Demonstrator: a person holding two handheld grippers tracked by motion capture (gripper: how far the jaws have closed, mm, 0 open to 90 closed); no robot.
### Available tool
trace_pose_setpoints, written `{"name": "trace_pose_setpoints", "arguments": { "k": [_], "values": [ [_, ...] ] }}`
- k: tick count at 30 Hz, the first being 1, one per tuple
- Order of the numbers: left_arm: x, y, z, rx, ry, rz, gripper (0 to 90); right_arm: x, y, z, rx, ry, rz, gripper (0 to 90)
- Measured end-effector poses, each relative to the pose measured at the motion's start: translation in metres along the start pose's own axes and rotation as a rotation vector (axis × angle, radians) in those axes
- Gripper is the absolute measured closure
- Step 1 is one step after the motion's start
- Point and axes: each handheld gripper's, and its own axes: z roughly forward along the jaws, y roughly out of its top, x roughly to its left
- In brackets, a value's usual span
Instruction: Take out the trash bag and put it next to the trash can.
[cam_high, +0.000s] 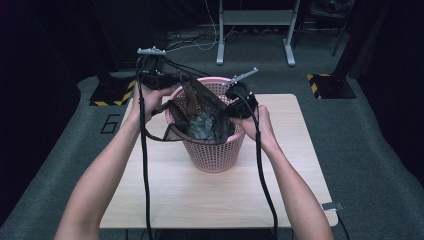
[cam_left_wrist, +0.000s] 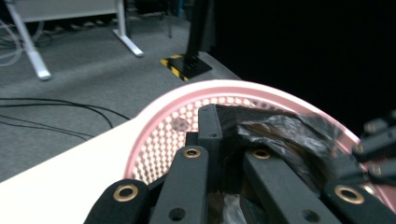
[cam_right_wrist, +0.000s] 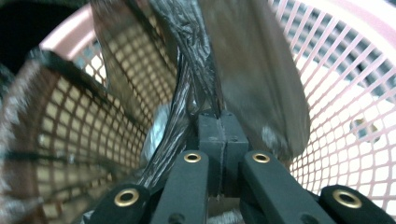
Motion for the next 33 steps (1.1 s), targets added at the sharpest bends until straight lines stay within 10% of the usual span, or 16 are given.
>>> {"name": "trace_pose_setpoints", "arguments": {
  "k": [8, 17, 20, 24, 29, 33],
  "values": [
    [-0.015, -0.013, 0.021, 0.083, -0.118, 0.04, 81.4, -0.002, 0.012, -0.009, -0.166, -0.045, 0.048, 90.0],
    [-0.042, -0.014, 0.046, 0.181, -0.25, 0.101, 35.7, 0.002, 0.029, -0.011, -0.254, -0.094, 0.054, 90.0],
    [-0.049, -0.015, 0.051, 0.214, -0.231, 0.13, 30.4, 0.002, 0.031, -0.011, -0.262, -0.093, 0.054, 90.0],
    [-0.056, -0.017, 0.061, 0.258, -0.149, 0.158, 36.9, 0.004, 0.034, -0.015, -0.304, -0.054, 0.082, 90.0],
    [-0.057, -0.02, 0.067, 0.265, -0.079, 0.188, 77.9, 0.009, 0.034, -0.02, -0.32, -0.009, 0.086, 90.0],
    [-0.048, -0.017, 0.059, 0.228, -0.059, 0.185, 89.7, 0.005, 0.028, -0.026, -0.32, -0.01, 0.076, 89.7]
  ]
}}
